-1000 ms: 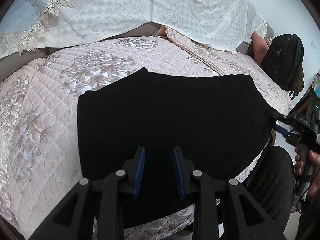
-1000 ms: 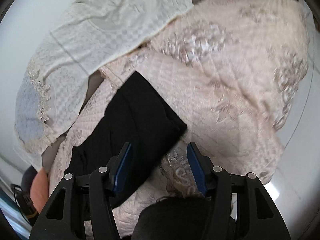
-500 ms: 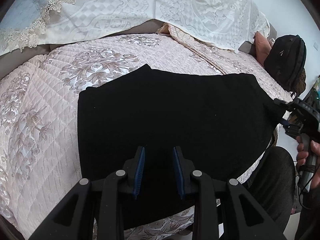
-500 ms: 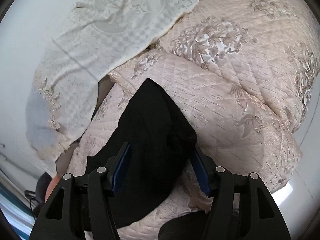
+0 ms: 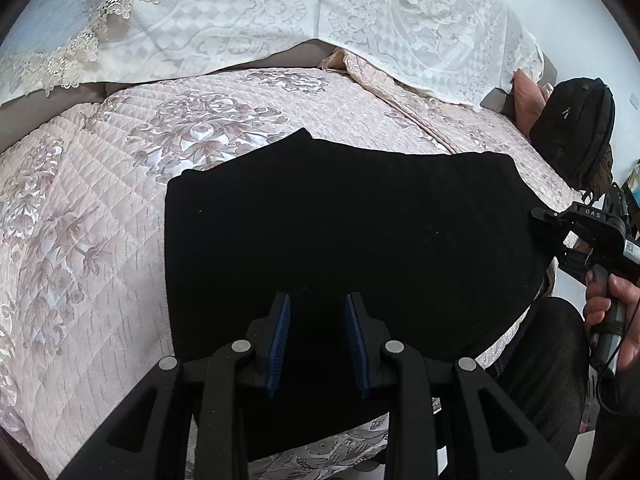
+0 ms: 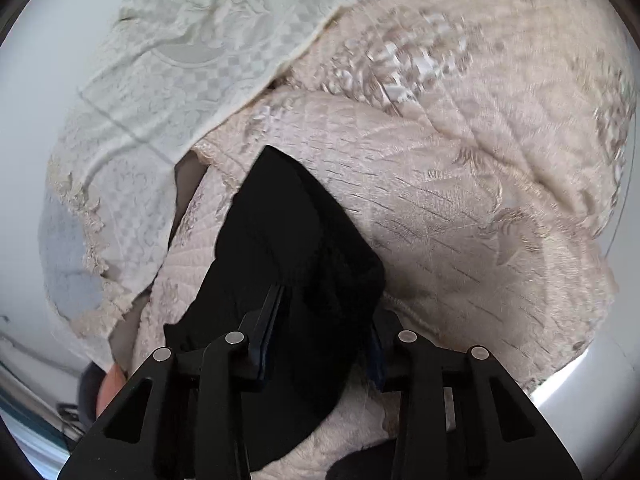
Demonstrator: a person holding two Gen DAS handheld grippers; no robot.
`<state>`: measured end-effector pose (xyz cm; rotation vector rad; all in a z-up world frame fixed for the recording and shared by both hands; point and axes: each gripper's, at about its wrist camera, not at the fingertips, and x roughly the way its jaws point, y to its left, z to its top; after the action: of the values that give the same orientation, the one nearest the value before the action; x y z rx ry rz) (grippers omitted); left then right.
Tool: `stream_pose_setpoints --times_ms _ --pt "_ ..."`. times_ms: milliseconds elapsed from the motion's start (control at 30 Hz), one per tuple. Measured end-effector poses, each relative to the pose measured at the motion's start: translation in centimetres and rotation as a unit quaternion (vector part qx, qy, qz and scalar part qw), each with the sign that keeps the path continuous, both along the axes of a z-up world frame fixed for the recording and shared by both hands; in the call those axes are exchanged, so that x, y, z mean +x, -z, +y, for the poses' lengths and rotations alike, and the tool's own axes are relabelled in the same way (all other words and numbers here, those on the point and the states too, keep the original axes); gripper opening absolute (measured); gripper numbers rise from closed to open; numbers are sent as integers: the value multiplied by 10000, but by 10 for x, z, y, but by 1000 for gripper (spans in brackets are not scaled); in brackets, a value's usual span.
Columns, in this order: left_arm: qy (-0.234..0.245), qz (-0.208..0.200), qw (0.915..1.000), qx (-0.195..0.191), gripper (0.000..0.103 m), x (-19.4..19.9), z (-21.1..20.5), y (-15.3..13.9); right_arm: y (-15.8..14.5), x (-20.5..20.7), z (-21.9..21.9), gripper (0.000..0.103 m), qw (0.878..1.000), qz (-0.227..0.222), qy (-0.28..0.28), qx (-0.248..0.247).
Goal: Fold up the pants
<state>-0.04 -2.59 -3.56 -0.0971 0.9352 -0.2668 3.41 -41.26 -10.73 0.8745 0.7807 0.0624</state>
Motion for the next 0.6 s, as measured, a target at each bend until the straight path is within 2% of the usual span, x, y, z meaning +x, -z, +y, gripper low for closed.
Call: stream_pose_setpoints --times_ms 67,333,600 --pt "-55 -19 10000 -29 31 -1 3 -2 -10 -1 1 23 9998 -126 -8 -145" --pt "-287 -73 9994 -188 31 -7 24 -4 -67 -10 39 21 9933 -955 -489 -435" --pt "-593 -156 9974 -367 31 -15 54 -5 -112 -9 93 21 9806 -1387 -1180 -727"
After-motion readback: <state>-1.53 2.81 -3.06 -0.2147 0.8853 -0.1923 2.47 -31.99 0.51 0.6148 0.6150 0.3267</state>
